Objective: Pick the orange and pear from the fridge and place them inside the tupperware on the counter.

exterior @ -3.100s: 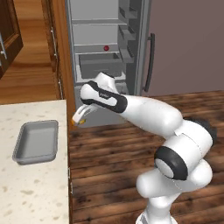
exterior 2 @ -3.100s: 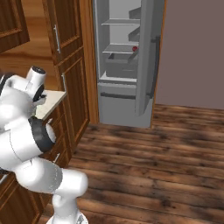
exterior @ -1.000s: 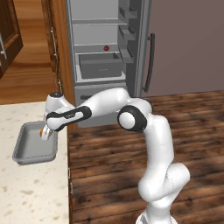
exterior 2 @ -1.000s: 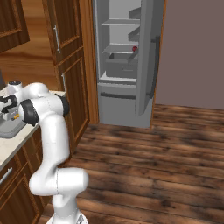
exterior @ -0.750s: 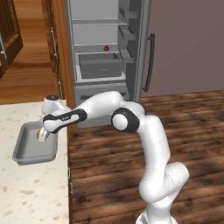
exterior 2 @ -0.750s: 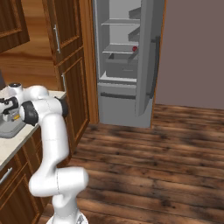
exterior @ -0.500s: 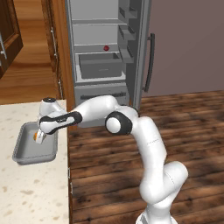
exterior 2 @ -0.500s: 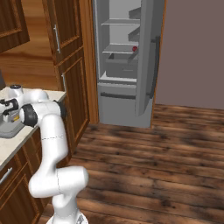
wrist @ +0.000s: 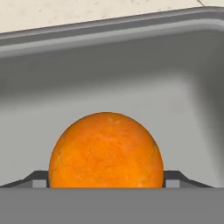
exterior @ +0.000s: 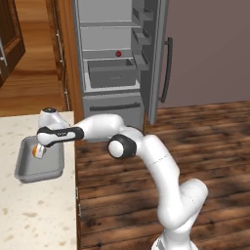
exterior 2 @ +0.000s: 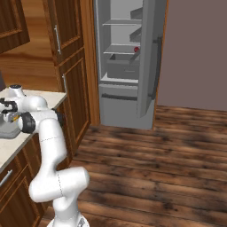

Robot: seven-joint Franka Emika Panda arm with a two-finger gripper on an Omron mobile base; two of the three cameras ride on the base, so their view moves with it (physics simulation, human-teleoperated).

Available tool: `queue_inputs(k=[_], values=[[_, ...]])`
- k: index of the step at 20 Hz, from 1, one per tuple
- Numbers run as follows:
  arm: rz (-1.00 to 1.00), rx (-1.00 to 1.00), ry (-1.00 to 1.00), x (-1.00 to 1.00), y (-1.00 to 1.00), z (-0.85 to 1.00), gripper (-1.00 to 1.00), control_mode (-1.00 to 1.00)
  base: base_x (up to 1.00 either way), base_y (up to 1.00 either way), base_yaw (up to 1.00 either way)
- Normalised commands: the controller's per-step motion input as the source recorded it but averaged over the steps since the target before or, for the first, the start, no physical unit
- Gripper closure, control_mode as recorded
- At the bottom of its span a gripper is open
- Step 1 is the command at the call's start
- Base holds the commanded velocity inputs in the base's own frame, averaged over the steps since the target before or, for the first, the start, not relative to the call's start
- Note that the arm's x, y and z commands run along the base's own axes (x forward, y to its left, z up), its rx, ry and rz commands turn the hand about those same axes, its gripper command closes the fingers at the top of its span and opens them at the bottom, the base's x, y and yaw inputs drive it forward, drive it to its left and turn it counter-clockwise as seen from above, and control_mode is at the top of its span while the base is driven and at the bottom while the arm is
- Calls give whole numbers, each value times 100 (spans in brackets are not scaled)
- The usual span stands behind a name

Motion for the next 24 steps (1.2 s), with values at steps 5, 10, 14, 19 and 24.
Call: queue_inputs(k=[5,10,14,19,24], values=[[5,0,0,2,11,-16,-100,-100,0,0,0],[3,0,-7,-59,-4,6,-100,-100,0,0,0],[0,0,-14,-98,-28,33,-100,-100,0,0,0],[0,0,-22,-100,-78,30,-100,-100,0,0,0],[0,0,-20,-96,-100,19,-100,-100,0,0,0]])
